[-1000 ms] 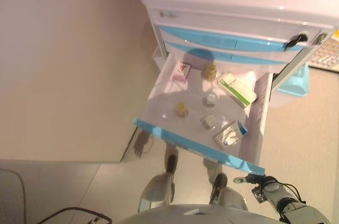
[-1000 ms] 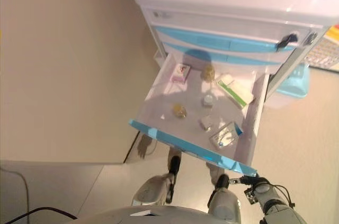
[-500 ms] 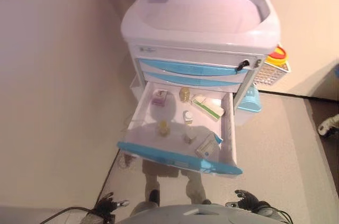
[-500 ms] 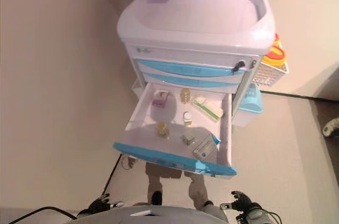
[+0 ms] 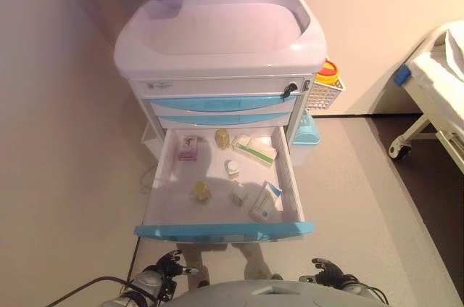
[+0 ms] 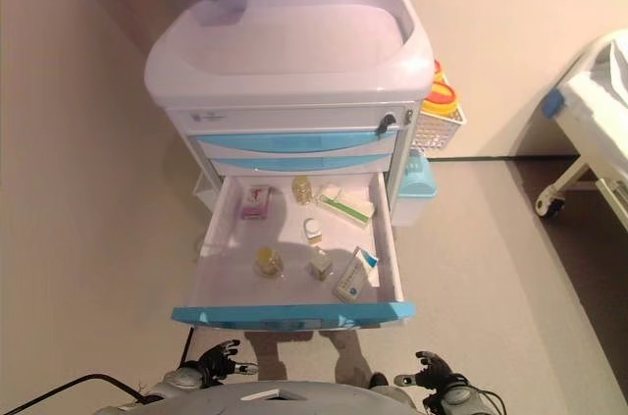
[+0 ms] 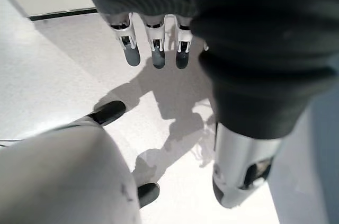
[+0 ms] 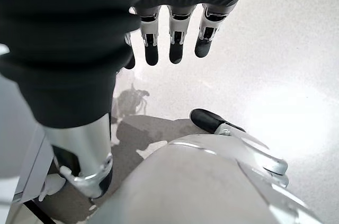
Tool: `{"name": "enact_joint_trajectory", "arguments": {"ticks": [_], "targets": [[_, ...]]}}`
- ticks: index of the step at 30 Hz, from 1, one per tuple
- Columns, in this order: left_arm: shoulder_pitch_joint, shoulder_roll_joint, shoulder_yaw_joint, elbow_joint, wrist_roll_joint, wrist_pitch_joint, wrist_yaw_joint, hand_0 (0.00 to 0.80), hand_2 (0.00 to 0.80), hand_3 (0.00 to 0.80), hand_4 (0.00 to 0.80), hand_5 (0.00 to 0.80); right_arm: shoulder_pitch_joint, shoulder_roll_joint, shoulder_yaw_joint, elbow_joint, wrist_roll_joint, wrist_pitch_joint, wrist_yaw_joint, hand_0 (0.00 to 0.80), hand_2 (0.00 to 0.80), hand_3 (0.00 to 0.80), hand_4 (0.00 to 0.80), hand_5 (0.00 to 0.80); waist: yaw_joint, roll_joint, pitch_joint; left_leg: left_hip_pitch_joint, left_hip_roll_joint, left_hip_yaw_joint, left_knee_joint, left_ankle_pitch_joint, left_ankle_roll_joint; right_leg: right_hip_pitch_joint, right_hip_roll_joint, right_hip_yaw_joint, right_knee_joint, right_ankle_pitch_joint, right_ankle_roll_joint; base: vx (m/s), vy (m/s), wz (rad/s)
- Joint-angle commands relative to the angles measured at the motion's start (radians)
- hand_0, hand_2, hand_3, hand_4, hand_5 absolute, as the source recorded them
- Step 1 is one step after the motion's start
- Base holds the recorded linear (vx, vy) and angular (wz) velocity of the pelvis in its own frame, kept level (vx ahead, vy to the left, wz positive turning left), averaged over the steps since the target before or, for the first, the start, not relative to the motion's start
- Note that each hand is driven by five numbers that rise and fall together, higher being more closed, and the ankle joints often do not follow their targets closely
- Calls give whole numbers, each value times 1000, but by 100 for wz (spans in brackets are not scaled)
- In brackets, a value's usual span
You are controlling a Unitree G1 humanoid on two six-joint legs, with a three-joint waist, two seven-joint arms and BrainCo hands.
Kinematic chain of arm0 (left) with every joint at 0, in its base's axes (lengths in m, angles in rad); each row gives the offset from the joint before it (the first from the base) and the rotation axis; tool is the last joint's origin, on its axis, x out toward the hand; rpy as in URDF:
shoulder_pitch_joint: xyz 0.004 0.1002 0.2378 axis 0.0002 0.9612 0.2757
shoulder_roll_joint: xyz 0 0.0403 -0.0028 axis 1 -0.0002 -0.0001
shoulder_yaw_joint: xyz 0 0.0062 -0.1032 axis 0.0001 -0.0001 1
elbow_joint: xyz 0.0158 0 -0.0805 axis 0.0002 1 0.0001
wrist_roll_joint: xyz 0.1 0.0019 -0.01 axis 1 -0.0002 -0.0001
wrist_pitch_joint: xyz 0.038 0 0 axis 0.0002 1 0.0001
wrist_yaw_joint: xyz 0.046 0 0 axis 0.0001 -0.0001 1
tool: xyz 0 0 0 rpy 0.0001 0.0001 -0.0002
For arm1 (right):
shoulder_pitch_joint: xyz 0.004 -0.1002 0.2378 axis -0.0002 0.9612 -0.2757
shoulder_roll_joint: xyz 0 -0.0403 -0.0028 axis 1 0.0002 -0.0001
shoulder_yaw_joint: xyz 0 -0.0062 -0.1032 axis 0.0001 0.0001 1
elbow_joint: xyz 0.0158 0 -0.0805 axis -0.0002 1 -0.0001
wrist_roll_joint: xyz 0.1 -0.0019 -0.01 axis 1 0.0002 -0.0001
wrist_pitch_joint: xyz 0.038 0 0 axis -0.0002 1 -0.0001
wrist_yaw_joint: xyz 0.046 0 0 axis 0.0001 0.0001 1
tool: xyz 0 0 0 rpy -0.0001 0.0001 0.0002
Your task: Open the drawer and pick up the medicine
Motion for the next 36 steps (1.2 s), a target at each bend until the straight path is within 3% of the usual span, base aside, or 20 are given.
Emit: {"name": "enact_joint_trajectory", "arguments": {"ticks": [1, 12, 18, 24, 29, 33, 35, 36], "targets": [[-50, -35, -16, 43, 21, -9, 16, 0, 0, 0, 0, 0, -43, 23, 40, 16, 13, -14, -20, 0, 0, 0, 0, 0, -12, -22, 15, 1, -111, -25, 11, -98, 77, 2, 22, -29, 37, -19, 16, 17, 4, -9], [-29, -24, 4, 62, 48, -3, 58, 0, 0, 0, 0, 0, -31, 26, 43, 21, 18, -26, -40, 0, 0, 0, 0, 0, -20, -27, 26, 3, -116, -9, 22, -113, 91, -11, 17, -9, 47, -18, 24, 40, 14, -7], [-19, 5, 35, 53, 14, -22, 87, 0, 0, 0, 0, 0, -31, 16, 66, 6, 3, -31, -31, 0, 0, 0, 0, 0, -50, -38, 54, -9, -108, 42, 37, -126, 104, -61, 14, 40, 98, -25, 33, 65, 40, -24], [-64, 15, 11, 32, -11, -27, 88, 0, 0, 0, 0, 0, -41, 0, 72, -7, 24, -61, -54, 0, 0, 0, 0, 0, -56, -39, 104, -52, -110, 47, 56, -123, 113, -111, 13, 68, 126, -18, 34, -45, 58, -40], [-82, 16, 1, 23, -16, 1, 69, 0, 0, 0, 0, 0, -30, -22, 22, 6, -9, 21, -202, 0, 0, 0, 0, 0, -41, -48, 109, -52, -114, 25, 55, -126, 116, -91, 11, 63, 99, -9, 40, 37, 0, -3], [-61, 40, 5, 28, -11, 35, 45, 0, 0, 0, 0, 0, -28, -81, -29, -55, -74, -23, -407, 0, 0, 0, 0, 0, -24, -73, 107, -41, -109, 10, 58, -135, 116, -69, 10, 43, 87, 1, 51, 72, -110, 19], [-26, 56, 16, 23, -8, 41, 41, 0, 0, 0, 0, 0, -22, -132, -46, -216, -119, -13, -515, 0, 0, 0, 0, 0, -21, -83, 110, -43, -105, 6, 63, -140, 115, -69, 10, 39, 88, 3, 54, 19, -89, 10], [0, 63, 24, 17, -15, 43, 42, 0, 0, 0, 0, 0, -15, -164, -55, -377, -149, 44, -549, 0, 0, 0, 0, 0, -22, -87, 111, -45, -105, 2, 63, -142, 116, -72, 11, 42, 89, 3, 55, -8, -53, -1]]}}
